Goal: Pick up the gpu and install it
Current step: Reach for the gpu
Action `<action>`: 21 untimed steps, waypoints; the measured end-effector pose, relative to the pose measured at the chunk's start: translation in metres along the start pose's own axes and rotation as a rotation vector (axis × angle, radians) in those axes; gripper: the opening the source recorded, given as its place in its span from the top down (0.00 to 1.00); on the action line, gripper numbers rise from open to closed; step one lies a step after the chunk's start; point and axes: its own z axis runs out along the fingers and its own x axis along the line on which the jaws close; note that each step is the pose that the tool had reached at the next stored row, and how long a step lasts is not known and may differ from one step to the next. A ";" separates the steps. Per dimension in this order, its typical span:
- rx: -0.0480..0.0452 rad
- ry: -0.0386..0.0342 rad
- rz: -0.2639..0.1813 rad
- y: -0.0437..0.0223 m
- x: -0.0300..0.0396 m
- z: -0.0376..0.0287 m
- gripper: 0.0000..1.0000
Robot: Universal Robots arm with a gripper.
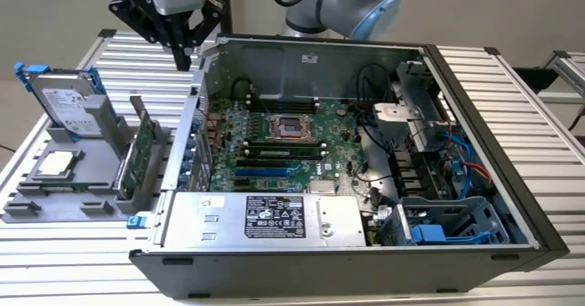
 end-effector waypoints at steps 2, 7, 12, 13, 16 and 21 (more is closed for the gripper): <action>0.0000 0.0000 0.000 -0.0001 0.0014 0.0000 1.00; 0.0000 0.0000 0.000 -0.0005 0.0063 -0.0001 1.00; 0.0000 0.0000 0.000 -0.0008 0.0118 -0.0003 1.00; 0.0000 0.0000 0.000 -0.0009 0.0128 -0.0003 1.00; 0.0000 0.0000 -0.001 -0.0011 0.0160 -0.0004 1.00; -0.0002 0.0002 -0.004 -0.0016 0.0211 -0.0005 1.00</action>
